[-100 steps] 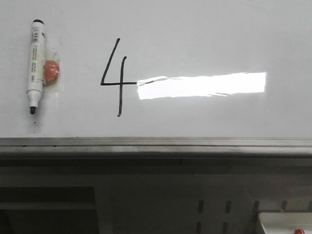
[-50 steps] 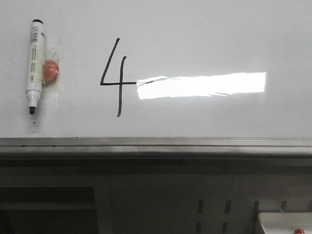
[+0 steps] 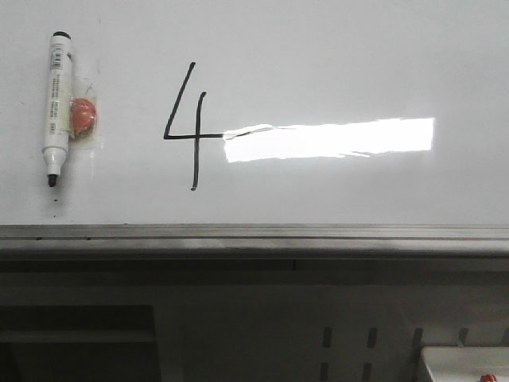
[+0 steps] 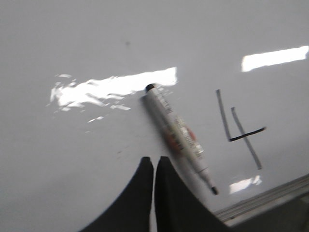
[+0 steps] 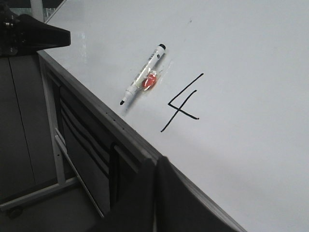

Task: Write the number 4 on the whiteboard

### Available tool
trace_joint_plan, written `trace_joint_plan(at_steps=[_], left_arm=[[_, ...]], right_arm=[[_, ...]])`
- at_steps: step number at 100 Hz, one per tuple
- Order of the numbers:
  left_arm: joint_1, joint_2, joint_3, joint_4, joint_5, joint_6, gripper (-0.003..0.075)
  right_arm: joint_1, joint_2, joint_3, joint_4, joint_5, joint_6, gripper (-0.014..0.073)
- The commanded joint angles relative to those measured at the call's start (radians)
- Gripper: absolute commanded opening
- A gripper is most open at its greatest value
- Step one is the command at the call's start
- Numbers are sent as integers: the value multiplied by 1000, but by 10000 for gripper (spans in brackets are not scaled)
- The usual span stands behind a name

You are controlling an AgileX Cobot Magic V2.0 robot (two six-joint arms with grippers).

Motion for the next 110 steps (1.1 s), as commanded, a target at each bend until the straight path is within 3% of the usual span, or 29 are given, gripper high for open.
trace_joint_plan(at_steps=[1,28,40,56,110], left_arm=[[84,-8,-13,0,-22,-5,-20],[378,-185,124,-10,-5,-5,-20],[455,-253,192,-31,7,-5,-20],[465,-252,189,-16,224,-5,-20],[465,-252,189,-19,220,-5,-20]], right_arm=[[-5,7,-26,-10,-81,-10,-64],[-5,7,-26,-10,-81,-10,-64],[-5,7,-26,-10,-81,-10,-64],[-5,7,-26,-10,-81,-10,-64],[-5,7,-26,-10,-81,-10,-64]])
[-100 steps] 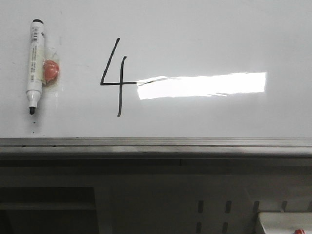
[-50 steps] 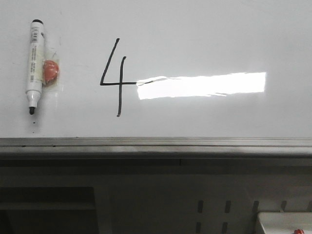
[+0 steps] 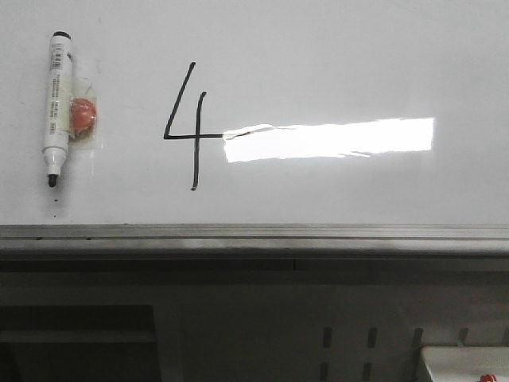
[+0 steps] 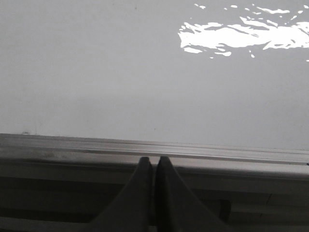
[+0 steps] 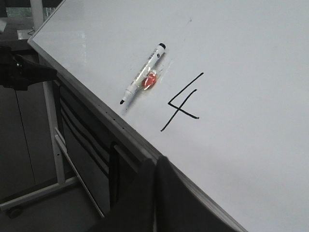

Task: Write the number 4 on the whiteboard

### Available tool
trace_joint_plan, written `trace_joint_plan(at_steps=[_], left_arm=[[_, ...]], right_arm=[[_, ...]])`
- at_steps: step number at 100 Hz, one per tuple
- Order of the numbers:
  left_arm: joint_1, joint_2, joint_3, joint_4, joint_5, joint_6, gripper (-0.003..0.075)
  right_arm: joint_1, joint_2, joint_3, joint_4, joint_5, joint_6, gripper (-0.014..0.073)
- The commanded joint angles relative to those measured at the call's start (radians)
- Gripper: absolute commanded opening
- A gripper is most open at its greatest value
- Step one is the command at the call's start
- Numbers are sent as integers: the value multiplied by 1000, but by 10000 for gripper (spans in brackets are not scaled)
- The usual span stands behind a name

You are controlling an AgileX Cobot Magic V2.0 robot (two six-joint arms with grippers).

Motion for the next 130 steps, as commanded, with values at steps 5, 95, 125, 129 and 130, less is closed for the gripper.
trace_joint_plan(at_steps=[5,95,125,129,130], left_arm=[[2,-24,34,-5,-48,-5,-20],[2,-24,34,-5,-48,-5,-20],[2,-24,34,-5,-48,-5,-20],[2,-24,34,-5,-48,-5,-20],[2,-24,34,-5,-48,-5,-20]], right_arm=[[-5,7,-27,-10,-81,-10,-64],[-345,7,-25,-178,-191,131,-64],[-741,-80,114,-176,-210,198,-64],[-773,-104,138,-176,-210,218,-64],[-778,-113,148,-176,-210,220,-64]])
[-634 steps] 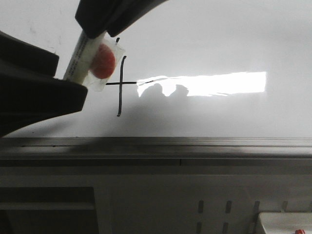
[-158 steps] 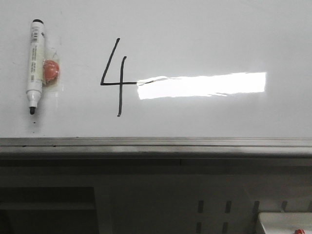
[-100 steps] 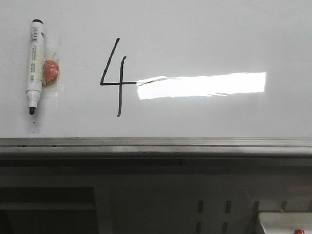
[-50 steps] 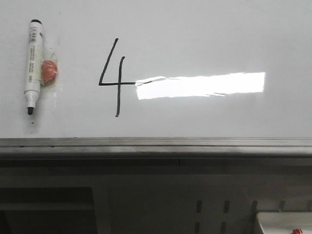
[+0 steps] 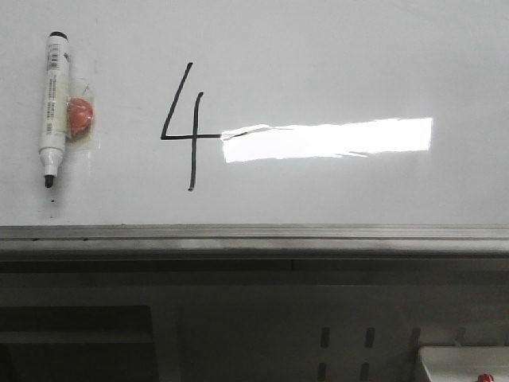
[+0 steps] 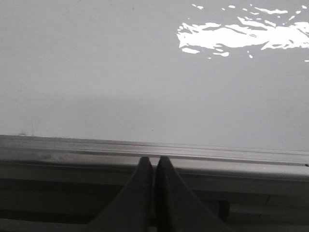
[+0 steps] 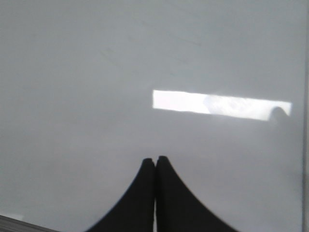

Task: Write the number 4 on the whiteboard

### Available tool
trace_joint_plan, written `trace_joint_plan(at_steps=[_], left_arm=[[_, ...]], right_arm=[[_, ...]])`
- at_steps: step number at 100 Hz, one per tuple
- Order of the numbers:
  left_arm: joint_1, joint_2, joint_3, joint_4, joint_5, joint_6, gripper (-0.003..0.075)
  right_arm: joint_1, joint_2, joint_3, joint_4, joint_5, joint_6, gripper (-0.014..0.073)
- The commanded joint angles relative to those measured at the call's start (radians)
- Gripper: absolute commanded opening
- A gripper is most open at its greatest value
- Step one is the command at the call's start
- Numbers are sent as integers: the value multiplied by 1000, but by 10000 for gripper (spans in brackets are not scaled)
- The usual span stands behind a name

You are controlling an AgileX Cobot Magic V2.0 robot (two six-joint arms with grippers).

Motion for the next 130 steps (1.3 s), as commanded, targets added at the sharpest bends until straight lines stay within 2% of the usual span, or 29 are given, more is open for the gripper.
trace_joint_plan(at_steps=[1,17,24,34,53,130], left_arm=[[0,-24,34,-5,-48,-5,-20],[0,-24,34,-5,-48,-5,-20],[0,-24,34,-5,-48,-5,-20],[0,-24,34,-5,-48,-5,-20],[0,-24,34,-5,-48,-5,-20],[0,-24,34,-5,-48,-5,-20]], right_arm=[[-69,-41,23,-9,-85,40,-64],[-139,-111,101,-9,-10,75,-64],[-154,-143,107,-9,88,80,-64],[-158,-198,107,-9,211,80,-64],[-158,-198,107,-9,344,80,-64],[-158,-198,107,-9,342,80,-64]])
